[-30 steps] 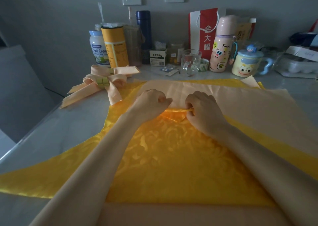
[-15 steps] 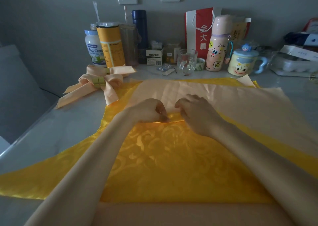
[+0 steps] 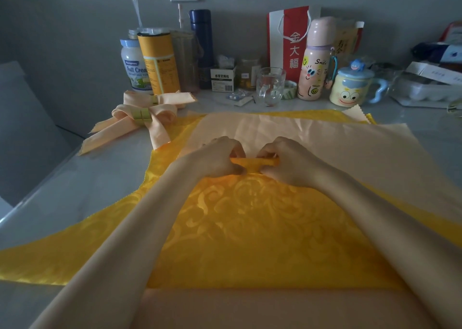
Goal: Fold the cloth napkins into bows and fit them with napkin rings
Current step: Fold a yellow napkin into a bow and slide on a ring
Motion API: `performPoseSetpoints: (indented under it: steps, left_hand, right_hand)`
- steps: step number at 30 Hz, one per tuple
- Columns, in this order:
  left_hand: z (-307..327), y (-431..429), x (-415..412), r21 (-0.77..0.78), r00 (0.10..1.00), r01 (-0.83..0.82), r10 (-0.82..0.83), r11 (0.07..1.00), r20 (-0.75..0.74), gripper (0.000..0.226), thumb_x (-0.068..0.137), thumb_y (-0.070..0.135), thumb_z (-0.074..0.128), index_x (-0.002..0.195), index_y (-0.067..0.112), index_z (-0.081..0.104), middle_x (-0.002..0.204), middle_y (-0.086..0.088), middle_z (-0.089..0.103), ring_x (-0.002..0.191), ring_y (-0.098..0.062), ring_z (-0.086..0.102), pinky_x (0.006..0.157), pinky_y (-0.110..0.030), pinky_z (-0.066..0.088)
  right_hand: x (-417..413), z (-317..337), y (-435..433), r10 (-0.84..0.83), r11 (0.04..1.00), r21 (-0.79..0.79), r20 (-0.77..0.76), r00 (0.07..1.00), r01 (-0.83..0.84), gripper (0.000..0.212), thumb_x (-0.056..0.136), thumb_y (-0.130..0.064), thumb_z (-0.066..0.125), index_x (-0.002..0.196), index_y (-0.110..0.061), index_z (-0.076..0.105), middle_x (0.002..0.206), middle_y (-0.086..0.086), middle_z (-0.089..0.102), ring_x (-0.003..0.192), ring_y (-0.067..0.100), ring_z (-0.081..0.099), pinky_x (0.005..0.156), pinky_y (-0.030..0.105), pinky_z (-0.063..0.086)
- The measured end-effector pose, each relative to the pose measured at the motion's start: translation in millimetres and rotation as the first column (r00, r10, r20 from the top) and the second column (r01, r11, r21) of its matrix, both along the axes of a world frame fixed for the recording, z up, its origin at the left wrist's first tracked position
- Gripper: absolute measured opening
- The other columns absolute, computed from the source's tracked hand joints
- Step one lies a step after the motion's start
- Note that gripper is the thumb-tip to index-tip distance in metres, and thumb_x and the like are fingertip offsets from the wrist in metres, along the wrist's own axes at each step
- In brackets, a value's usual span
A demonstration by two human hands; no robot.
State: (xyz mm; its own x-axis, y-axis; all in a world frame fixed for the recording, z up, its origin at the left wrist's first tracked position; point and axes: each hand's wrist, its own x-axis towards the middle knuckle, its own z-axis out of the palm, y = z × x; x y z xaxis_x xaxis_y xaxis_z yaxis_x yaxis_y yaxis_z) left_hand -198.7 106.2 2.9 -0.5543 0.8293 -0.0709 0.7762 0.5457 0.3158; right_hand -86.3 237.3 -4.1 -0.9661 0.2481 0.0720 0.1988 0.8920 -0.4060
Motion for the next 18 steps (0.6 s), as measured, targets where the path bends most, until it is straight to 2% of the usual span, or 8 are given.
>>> performPoseSetpoints:
  steps: [3,6,9,12,15,18]
  left_hand:
    - [-1.9,1.5,2.1,0.079,1.0,0.004,-0.004,0.997,0.002,0.018,0.085,0.024,0.065,0.101,0.018,0.059,0.101,0.003,0.055,0.095,-0.014,0.048,0.076,-0.024,0.038]
    - [-3.3,2.0,5.2,0.137,1.0,-0.018,0.02,0.99,-0.014,0.012,0.085,0.021,0.063,0.094,0.021,0.054,0.095,0.006,0.052,0.09,-0.013,0.046,0.071,-0.024,0.035]
    - [-1.7,1.1,7.2,0.153,0.999,-0.038,0.036,0.987,0.017,0.02,0.082,0.018,0.063,0.095,0.025,0.049,0.098,0.003,0.053,0.091,-0.015,0.048,0.072,-0.026,0.038]
    - [8.1,-2.4,7.0,0.077,1.0,-0.001,-0.001,0.997,0.021,0.02,0.081,0.023,0.066,0.095,0.027,0.052,0.099,0.006,0.052,0.097,-0.014,0.049,0.079,-0.026,0.041]
    - [16.7,-4.3,9.3,0.032,1.0,0.005,-0.005,0.999,-0.004,0.013,0.087,0.031,0.06,0.098,0.024,0.062,0.098,0.007,0.053,0.097,-0.013,0.05,0.081,-0.026,0.04]
    - [14.2,-4.0,13.3,-0.088,0.999,-0.015,0.018,0.996,0.038,0.02,0.09,0.033,0.058,0.105,0.022,0.064,0.1,0.006,0.054,0.096,-0.015,0.052,0.08,-0.026,0.041]
  right_hand:
    - [1.2,1.8,0.9,-0.004,1.0,0.006,-0.014,1.0,0.004,0.025,0.082,-0.019,0.061,0.106,-0.022,0.065,0.097,-0.005,0.054,0.094,0.014,0.054,0.085,0.033,0.046]
    - [2.2,-1.7,0.9,-0.017,0.999,0.037,-0.102,0.995,0.021,0.016,0.081,-0.012,0.059,0.095,-0.019,0.064,0.091,-0.005,0.059,0.085,0.016,0.058,0.072,0.029,0.047]
    - [3.0,-7.1,-2.4,0.004,0.986,0.165,-0.168,0.986,0.024,0.008,0.083,-0.014,0.058,0.09,-0.015,0.06,0.09,-0.001,0.058,0.084,0.016,0.054,0.067,0.026,0.04]
    - [4.8,-5.0,-5.6,0.071,0.956,0.292,-0.159,0.985,-0.021,0.009,0.082,-0.011,0.055,0.089,-0.012,0.05,0.087,0.0,0.051,0.081,0.017,0.047,0.067,0.026,0.033]
    - [7.5,1.8,-8.5,0.118,0.932,0.354,-0.108,0.987,-0.073,0.015,0.08,-0.01,0.054,0.085,-0.018,0.042,0.087,-0.003,0.043,0.082,0.016,0.042,0.077,0.028,0.032]
    - [9.6,10.0,-12.4,0.1,0.962,0.244,0.112,0.989,-0.125,0.014,0.08,-0.013,0.054,0.087,-0.023,0.047,0.091,-0.006,0.045,0.085,0.014,0.045,0.078,0.026,0.033]
